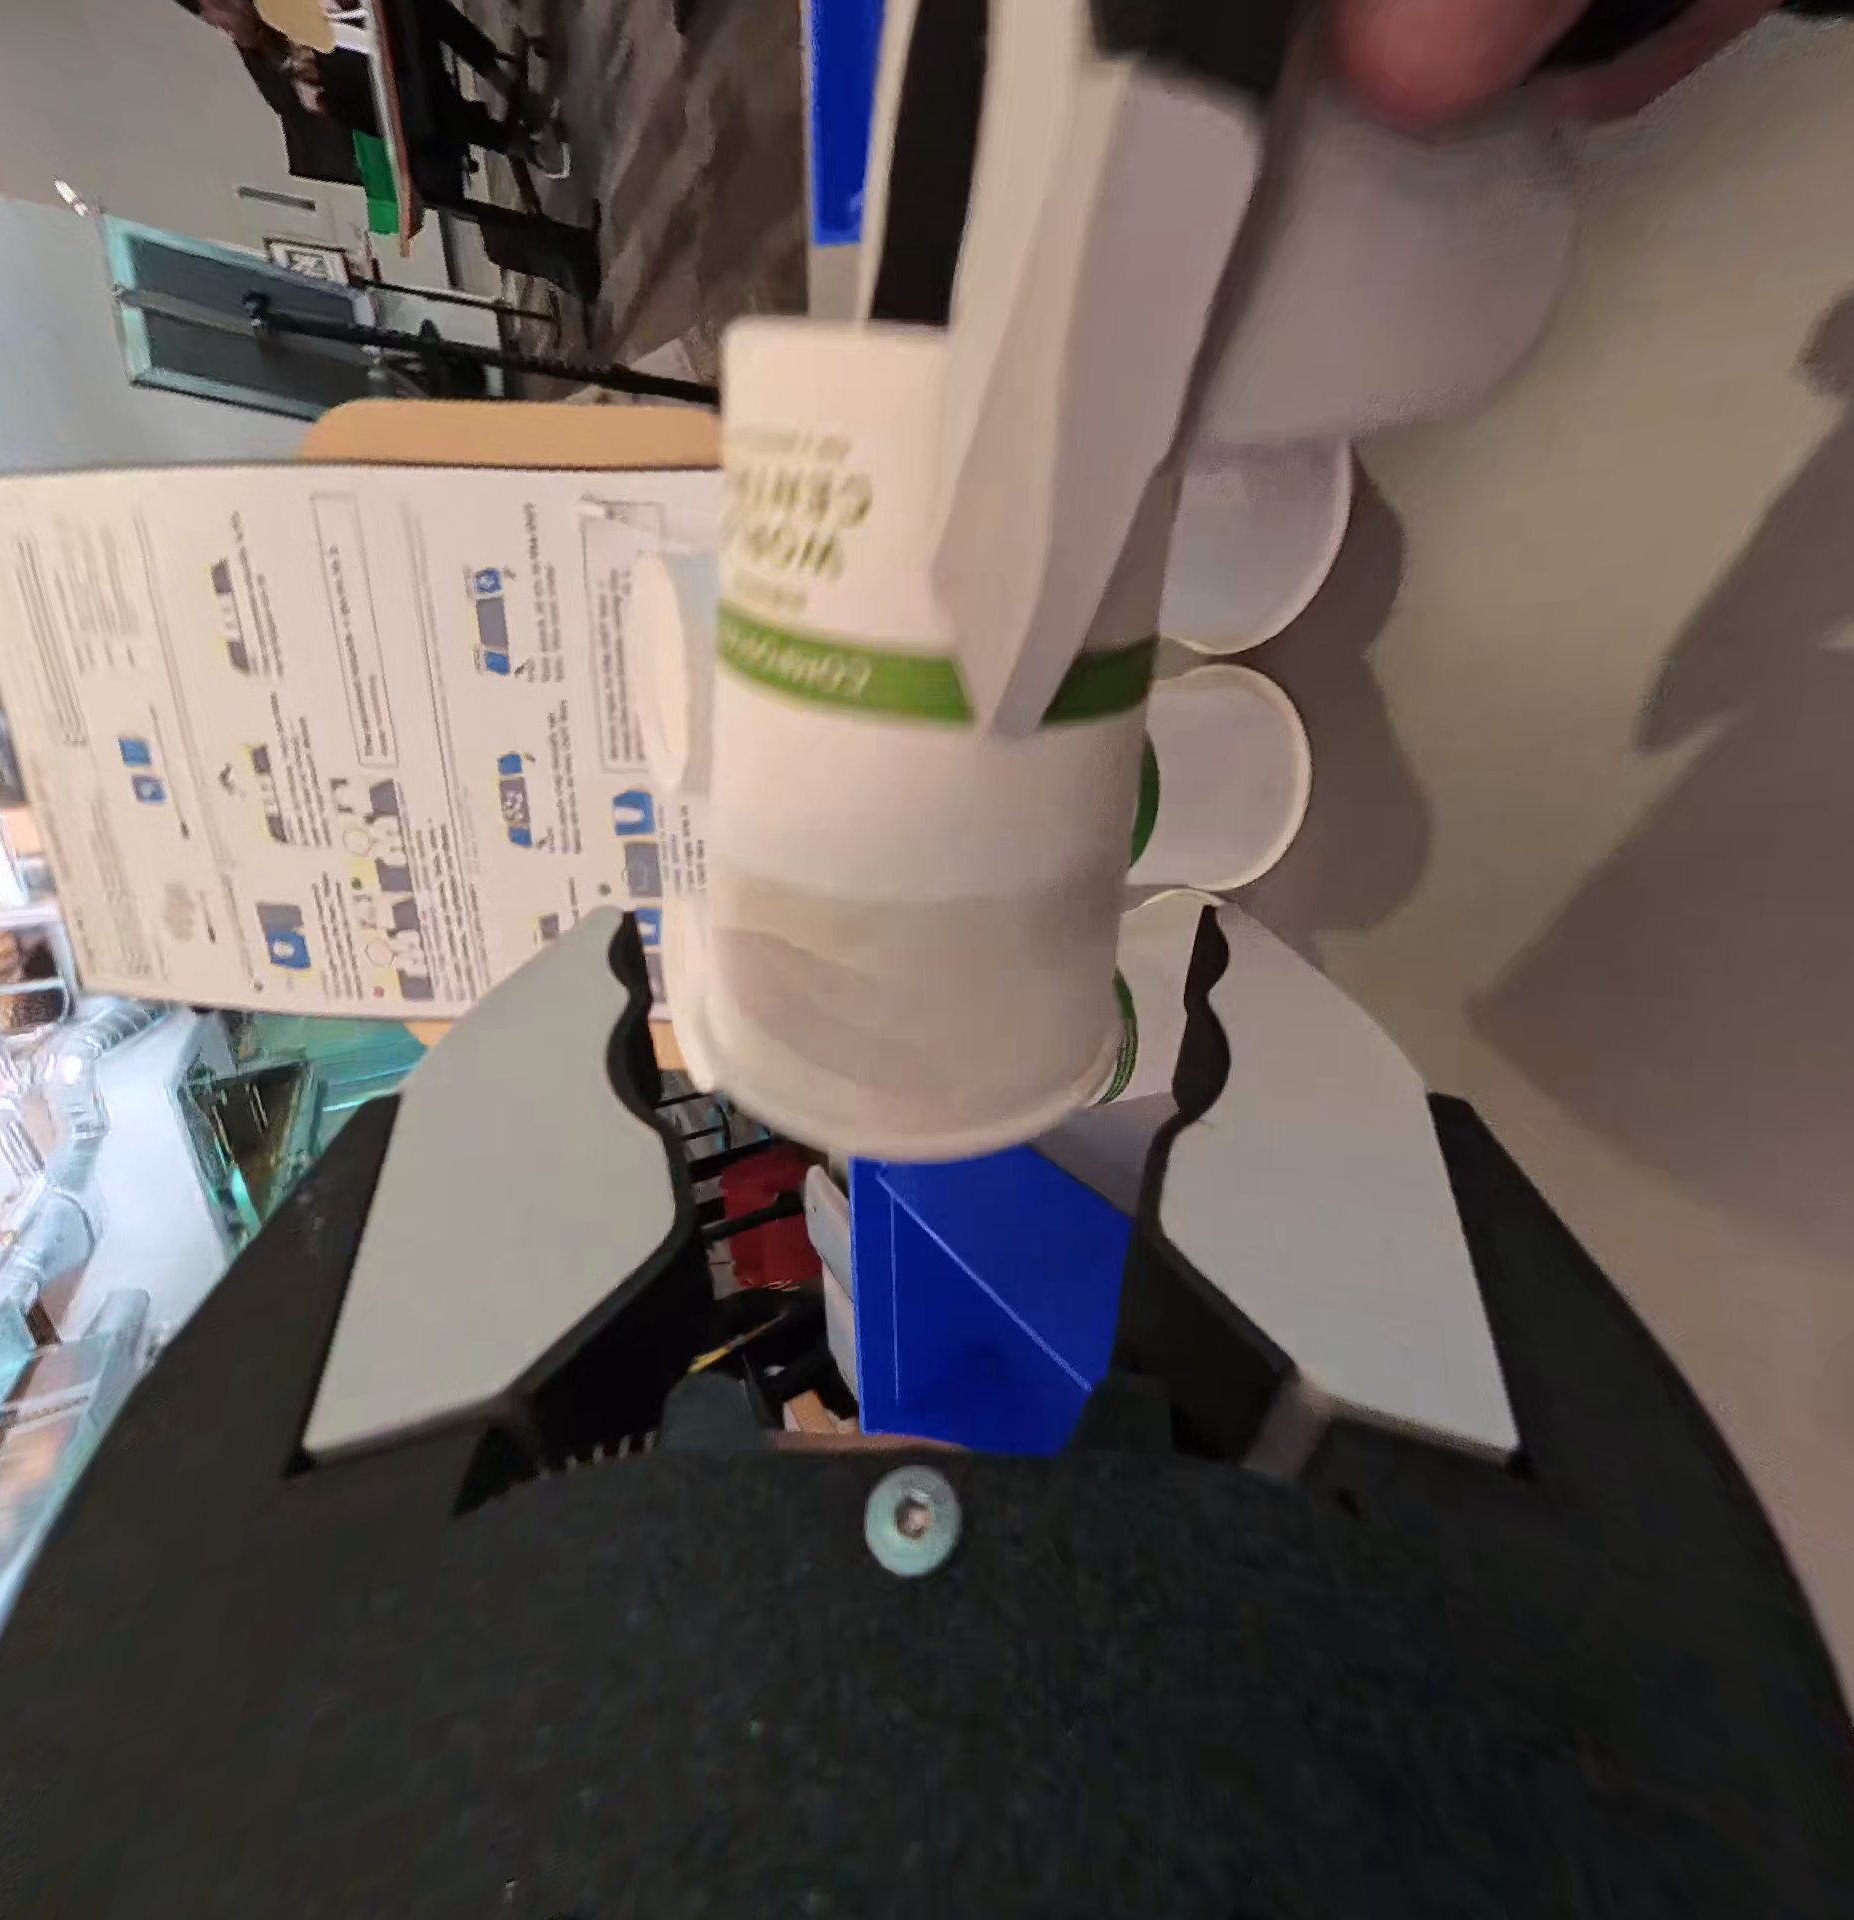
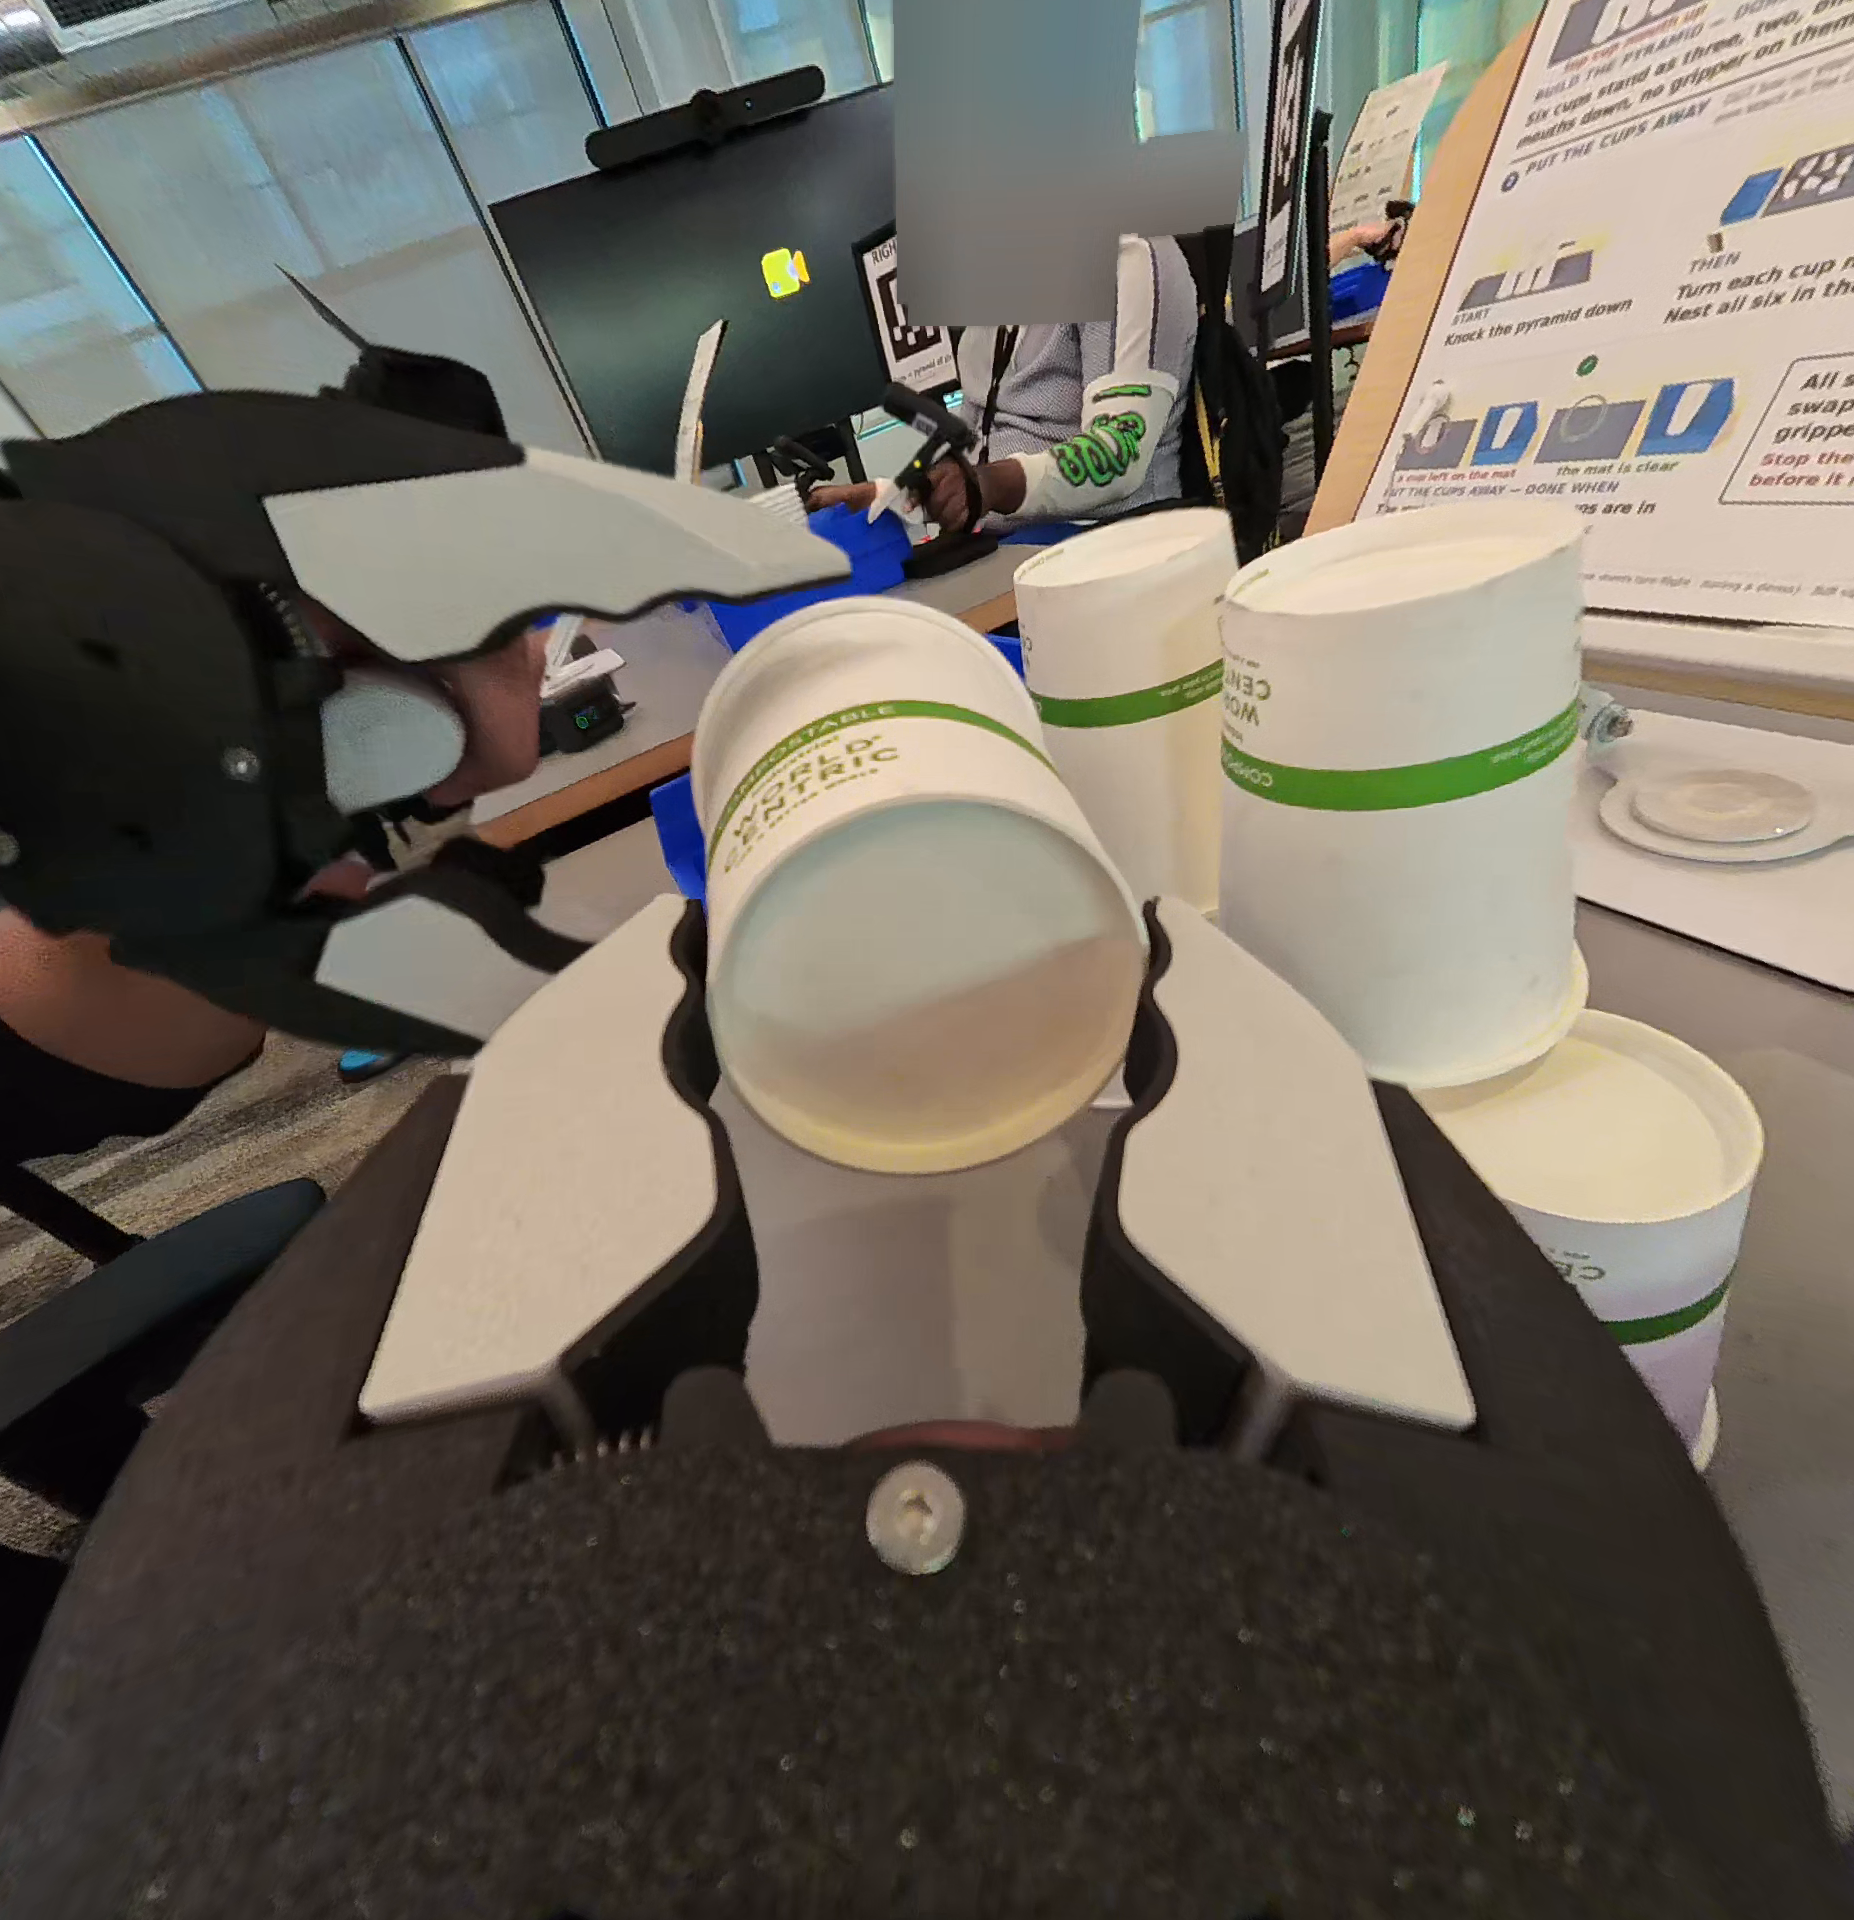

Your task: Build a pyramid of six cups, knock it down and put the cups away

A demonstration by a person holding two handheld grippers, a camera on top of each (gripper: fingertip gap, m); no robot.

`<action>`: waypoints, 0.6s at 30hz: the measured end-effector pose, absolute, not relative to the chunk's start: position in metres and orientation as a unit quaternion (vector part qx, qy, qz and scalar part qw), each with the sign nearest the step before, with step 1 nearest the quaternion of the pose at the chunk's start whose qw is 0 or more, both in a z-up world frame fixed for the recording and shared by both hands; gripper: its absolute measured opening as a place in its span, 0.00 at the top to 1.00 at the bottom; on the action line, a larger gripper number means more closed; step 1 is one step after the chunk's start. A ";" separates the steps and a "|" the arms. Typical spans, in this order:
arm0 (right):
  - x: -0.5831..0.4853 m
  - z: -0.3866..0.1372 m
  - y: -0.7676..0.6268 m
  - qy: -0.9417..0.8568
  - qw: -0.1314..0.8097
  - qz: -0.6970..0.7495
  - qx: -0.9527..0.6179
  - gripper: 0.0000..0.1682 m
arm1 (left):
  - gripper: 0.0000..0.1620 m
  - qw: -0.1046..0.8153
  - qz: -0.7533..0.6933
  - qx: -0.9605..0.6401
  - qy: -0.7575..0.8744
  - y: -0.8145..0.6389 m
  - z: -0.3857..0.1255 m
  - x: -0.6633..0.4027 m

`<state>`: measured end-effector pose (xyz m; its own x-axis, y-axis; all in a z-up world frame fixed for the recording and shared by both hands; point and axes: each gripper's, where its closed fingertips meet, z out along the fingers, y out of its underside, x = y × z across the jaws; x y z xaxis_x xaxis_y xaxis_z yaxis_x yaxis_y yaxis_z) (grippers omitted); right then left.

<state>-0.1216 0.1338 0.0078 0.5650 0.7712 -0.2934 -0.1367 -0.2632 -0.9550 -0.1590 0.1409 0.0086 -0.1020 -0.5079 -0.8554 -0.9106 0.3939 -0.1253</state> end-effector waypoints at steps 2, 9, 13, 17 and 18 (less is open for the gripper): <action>-0.126 0.006 0.133 -0.235 0.558 0.405 -0.685 0.54 | 0.38 0.429 0.233 -0.495 0.719 0.139 0.000 -0.147; -0.130 0.003 0.129 -0.244 0.551 0.403 -0.689 0.54 | 0.46 0.399 0.275 -0.486 0.727 0.153 -0.013 -0.135; -0.126 0.007 0.129 -0.241 0.573 0.397 -0.675 0.54 | 0.47 0.416 0.263 -0.494 0.717 0.154 -0.012 -0.133; -0.102 0.013 0.119 -0.212 0.621 0.362 -0.662 0.51 | 0.47 0.465 0.219 -0.534 0.671 0.166 -0.001 -0.143; -0.094 0.010 0.113 -0.198 0.632 0.350 -0.663 0.51 | 0.47 0.476 0.189 -0.553 0.658 0.169 0.002 -0.146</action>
